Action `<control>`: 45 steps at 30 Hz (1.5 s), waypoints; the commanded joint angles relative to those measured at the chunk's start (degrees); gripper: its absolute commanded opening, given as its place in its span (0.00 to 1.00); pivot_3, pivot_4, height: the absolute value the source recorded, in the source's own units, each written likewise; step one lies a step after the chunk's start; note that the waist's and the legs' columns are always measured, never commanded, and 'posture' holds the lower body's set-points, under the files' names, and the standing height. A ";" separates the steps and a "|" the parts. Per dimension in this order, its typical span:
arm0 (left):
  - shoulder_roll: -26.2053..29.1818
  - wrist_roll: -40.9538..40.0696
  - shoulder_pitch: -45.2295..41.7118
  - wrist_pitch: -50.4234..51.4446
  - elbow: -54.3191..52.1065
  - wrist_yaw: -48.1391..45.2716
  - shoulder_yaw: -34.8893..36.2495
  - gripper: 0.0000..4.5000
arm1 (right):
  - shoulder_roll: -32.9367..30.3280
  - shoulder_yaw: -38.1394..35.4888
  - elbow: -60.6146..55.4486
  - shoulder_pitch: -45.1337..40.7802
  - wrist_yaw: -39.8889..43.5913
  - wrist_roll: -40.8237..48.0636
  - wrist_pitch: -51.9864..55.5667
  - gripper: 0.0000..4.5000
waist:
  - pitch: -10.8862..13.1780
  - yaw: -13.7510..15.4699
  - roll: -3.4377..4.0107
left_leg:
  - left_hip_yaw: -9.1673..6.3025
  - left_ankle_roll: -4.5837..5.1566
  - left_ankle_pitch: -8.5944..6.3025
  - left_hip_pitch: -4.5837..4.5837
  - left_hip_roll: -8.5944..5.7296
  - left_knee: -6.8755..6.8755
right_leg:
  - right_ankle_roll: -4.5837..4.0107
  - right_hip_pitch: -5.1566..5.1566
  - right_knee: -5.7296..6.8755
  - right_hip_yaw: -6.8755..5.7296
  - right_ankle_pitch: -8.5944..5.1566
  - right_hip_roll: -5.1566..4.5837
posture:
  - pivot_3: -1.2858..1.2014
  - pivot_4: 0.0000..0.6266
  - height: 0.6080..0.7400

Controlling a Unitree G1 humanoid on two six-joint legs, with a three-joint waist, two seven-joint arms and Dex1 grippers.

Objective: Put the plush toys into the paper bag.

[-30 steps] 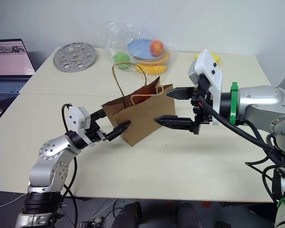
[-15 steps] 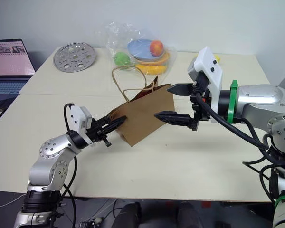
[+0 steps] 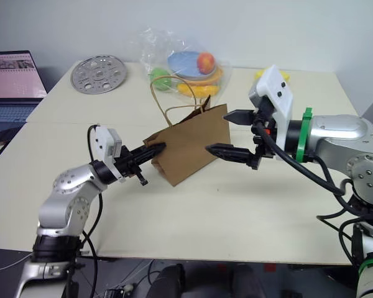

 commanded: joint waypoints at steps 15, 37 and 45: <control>-1.17 1.37 -15.57 -17.39 26.20 -31.66 -11.04 0.01 | -8.53 -7.08 -0.54 -1.38 5.10 1.50 -0.10 1.00 | 0.02 -1.56 0.06 | 0.02 0.01 -0.01 -0.02 0.01 -0.05 | 0.00 0.00 -0.03 0.02 0.00 -0.02 | 0.52 0.24 1.00; 11.42 -6.35 -4.61 8.20 3.10 -18.75 3.82 0.99 | -7.05 -6.72 2.63 3.18 9.29 -2.80 -5.99 1.00 | 0.04 -1.70 0.10 | -0.01 0.01 0.00 0.00 0.02 -0.01 | 0.01 -0.02 0.08 0.03 -0.01 -0.02 | 0.52 0.24 1.00; 21.65 -2.78 -8.67 14.28 1.58 -13.58 5.00 0.99 | -7.26 -5.48 6.56 5.08 11.42 -8.60 -10.36 1.00 | 0.05 -1.21 0.10 | 0.00 0.01 0.00 0.03 0.02 0.00 | 0.00 0.00 0.09 0.03 -0.01 -0.02 | 0.52 0.24 1.00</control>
